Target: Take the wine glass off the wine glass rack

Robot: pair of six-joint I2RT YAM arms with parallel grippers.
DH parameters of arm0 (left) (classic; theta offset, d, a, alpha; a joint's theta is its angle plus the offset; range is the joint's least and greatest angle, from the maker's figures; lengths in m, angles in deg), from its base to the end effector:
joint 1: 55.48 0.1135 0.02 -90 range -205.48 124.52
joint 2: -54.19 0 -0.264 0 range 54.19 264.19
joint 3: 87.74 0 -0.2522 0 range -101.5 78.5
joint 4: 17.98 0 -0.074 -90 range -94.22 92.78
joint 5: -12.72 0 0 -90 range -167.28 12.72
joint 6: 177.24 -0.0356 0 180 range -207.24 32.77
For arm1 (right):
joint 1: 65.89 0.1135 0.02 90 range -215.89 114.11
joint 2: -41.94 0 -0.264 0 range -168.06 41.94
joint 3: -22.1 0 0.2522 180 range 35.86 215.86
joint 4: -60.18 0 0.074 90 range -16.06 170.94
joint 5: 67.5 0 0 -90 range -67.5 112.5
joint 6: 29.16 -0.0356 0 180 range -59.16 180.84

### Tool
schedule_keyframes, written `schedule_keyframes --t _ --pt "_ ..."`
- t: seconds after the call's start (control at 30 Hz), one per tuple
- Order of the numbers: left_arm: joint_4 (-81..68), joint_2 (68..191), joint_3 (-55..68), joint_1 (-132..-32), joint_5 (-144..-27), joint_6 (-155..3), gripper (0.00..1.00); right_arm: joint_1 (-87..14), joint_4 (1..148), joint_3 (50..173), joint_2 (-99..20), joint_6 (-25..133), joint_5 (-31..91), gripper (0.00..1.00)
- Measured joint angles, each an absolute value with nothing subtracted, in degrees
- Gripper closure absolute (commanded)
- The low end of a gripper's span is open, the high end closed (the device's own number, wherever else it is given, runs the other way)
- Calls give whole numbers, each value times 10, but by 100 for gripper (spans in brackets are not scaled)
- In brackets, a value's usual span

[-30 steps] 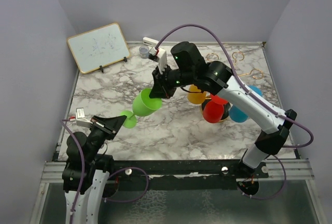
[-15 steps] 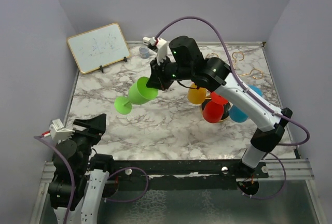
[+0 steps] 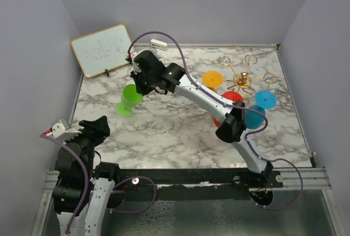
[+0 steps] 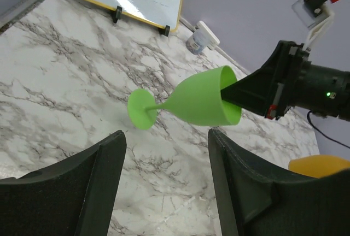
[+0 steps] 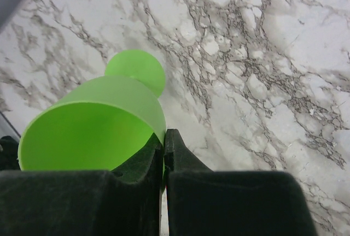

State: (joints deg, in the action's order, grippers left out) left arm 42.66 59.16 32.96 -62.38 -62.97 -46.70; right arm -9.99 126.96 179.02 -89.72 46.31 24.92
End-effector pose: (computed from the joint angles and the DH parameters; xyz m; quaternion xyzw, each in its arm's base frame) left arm 0.0129 0.0073 0.3293 -0.2934 0.6835 -0.1813 0.6433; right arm 0.2822 0.4195 0.3457 -0.3301 0.8498 0.2524 0.3242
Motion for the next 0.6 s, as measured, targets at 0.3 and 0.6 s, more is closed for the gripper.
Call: schedule_keyframes --t 0.3,0.6 --pt "400 635 349 -625 -620 -492 37 -45 1271 1792 -933 468 160 98" --pt "400 623 349 -626 -611 -492 39 -37 1270 1792 -950 472 140 88"
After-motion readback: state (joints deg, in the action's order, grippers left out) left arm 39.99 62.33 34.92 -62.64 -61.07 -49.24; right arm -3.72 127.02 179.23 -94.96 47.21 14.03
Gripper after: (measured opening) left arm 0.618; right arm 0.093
